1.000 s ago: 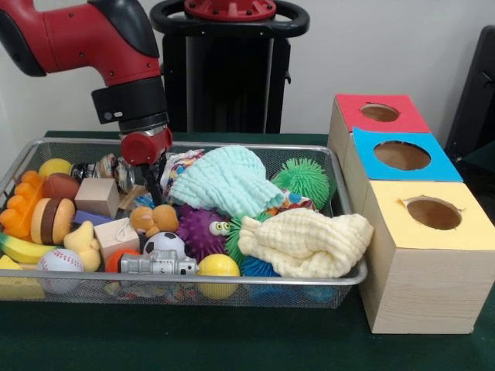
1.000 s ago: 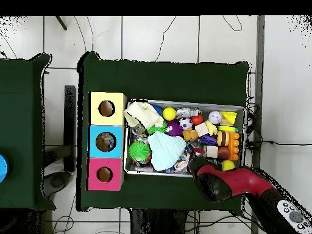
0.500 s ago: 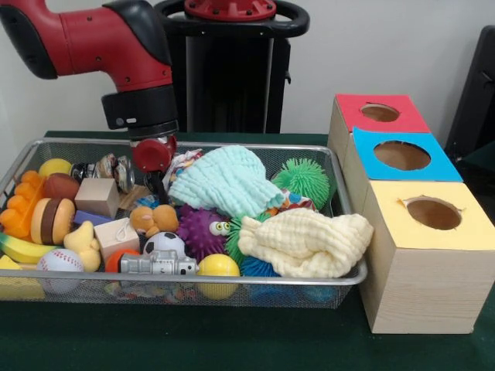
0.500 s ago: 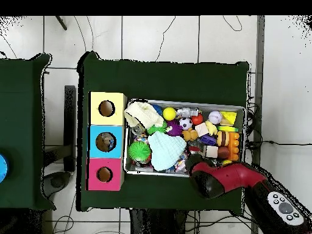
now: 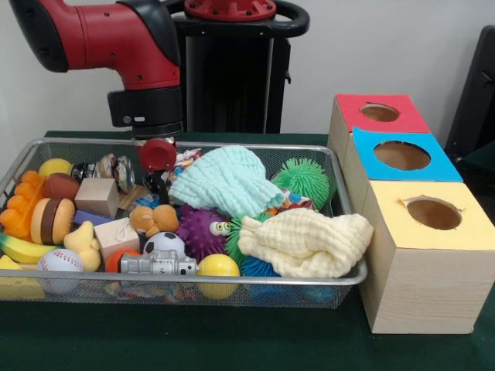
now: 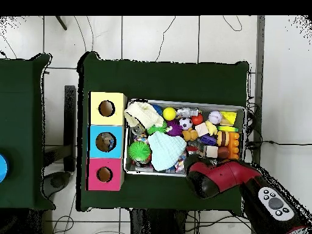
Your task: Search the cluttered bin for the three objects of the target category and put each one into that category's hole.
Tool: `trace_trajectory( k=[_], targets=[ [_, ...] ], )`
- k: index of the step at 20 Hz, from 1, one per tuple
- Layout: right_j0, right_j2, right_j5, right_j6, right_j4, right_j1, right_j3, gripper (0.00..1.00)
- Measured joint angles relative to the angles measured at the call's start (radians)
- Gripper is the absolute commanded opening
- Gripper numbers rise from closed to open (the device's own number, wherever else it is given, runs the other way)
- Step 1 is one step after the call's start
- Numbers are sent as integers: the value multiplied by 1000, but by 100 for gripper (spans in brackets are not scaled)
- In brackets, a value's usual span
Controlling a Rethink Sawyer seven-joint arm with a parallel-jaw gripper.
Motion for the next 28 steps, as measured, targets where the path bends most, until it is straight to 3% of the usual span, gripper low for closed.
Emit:
trace_trajectory(
  k=[17, 28],
  targets=[
    [-88, -3, -1, 0, 0, -14, -2, 100],
    [-86, -2, -2, 0, 0, -13, -2, 100]
  ],
)
